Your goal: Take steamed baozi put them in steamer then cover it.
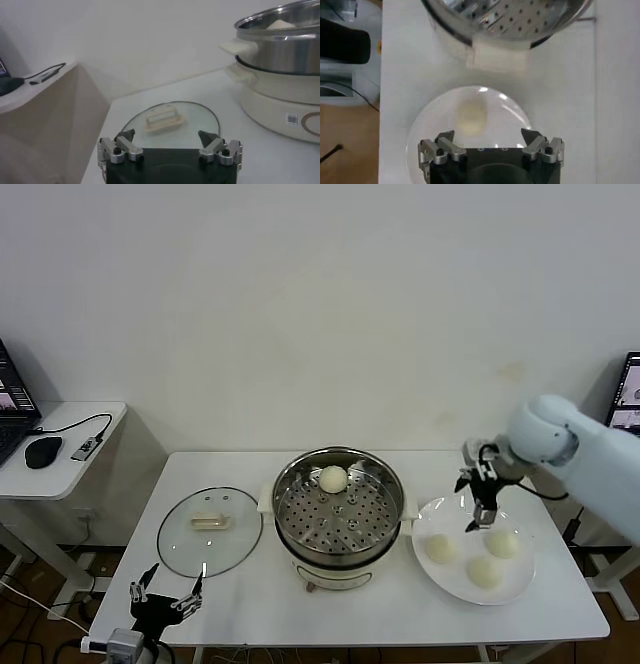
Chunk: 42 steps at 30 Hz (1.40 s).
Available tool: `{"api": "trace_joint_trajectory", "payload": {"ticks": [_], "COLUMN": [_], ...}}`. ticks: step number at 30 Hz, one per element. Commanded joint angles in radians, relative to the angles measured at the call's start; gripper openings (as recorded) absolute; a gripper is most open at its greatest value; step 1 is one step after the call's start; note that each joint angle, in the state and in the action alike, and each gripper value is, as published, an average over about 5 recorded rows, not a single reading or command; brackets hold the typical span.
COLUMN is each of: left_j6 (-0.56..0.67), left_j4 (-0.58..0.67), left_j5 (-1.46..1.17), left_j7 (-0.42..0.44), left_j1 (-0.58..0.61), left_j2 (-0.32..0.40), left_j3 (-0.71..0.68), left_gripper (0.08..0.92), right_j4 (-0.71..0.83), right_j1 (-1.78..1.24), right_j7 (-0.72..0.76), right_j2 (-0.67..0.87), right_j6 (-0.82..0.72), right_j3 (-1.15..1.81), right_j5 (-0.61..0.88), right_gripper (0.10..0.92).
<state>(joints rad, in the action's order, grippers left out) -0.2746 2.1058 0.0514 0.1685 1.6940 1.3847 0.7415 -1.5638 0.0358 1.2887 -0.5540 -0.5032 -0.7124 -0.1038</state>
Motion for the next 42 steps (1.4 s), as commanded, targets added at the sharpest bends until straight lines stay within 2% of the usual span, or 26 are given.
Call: {"api": "trace_joint_trajectory", "payload": {"ticks": [1, 24, 42], "left_j6": [-0.003, 0.002, 0.005], "left_j4": [0.0, -0.033, -0.042], "left_j5": [0.008, 0.013, 0.02], "left_j7": [0.001, -0.002, -0.003], "left_j1": [0.004, -0.001, -0.003], "left_j2": [0.002, 0.006, 0.009], "left_j3": [0.001, 0.001, -0.001], "left_gripper": [0.823, 0.823, 0.823], "right_j4": [0.052, 0.168, 0.202], "right_j1": [-0.141, -0.257, -0.289], "right_j7": [-0.02, -0.105, -0.143], "right_j2": [-0.039, -0.164, -0.188], "right_j6": [-0.005, 0.069, 0.071], "right_j3": [0.055, 0.138, 0.146], "right_j5": [-0.068, -0.157, -0.182], "right_gripper": [0.823, 0.823, 0.823]}}
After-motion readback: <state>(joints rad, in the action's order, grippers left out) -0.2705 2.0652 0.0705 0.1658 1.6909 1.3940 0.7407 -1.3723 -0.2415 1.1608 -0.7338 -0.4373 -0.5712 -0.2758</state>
